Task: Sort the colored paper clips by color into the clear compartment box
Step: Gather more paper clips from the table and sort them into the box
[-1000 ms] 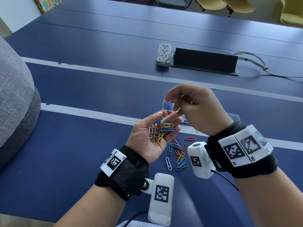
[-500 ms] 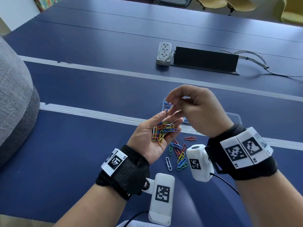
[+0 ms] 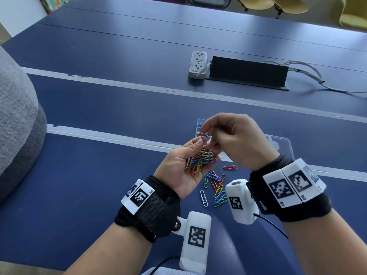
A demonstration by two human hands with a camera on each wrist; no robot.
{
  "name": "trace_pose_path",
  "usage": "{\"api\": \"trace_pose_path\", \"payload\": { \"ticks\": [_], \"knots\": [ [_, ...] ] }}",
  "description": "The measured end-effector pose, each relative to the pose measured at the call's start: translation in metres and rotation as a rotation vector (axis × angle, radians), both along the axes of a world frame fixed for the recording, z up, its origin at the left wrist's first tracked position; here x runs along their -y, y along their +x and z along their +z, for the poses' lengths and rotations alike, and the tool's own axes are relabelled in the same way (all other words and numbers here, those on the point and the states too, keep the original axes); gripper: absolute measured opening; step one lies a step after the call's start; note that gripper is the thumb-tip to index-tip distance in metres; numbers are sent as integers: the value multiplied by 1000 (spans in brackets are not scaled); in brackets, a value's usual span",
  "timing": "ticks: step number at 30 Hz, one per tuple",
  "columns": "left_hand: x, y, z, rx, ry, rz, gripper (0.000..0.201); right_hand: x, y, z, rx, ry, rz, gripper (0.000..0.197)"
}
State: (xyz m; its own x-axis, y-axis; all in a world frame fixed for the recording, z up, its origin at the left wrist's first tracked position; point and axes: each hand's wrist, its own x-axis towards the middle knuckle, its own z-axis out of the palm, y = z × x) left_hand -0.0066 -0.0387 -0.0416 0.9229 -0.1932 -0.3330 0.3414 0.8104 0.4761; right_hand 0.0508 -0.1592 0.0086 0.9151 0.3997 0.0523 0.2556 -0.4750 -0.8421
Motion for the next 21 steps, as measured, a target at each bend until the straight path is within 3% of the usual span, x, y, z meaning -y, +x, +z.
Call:
{"api": "trace_pose_path", "payload": {
  "ticks": [4,7,10,15,21],
  "knots": [
    [1,-1,-2,-31,-45,4,20,0,-2,3,168,-107,55,29],
    [3,-3,0,-41,-111,8,23,-2,-2,2,334,-245,86,26],
    [3,-4,2,-55,-150,4,22,-4,-2,-1,372,-276,79,28],
    [-4,-2,1,-67,-175,57,11,-1,-1,5,227,-94,-35,28],
    [-8,0,-2,-45,-218,104,19,8,-12,1,160,-166,159,26]
  ]
}}
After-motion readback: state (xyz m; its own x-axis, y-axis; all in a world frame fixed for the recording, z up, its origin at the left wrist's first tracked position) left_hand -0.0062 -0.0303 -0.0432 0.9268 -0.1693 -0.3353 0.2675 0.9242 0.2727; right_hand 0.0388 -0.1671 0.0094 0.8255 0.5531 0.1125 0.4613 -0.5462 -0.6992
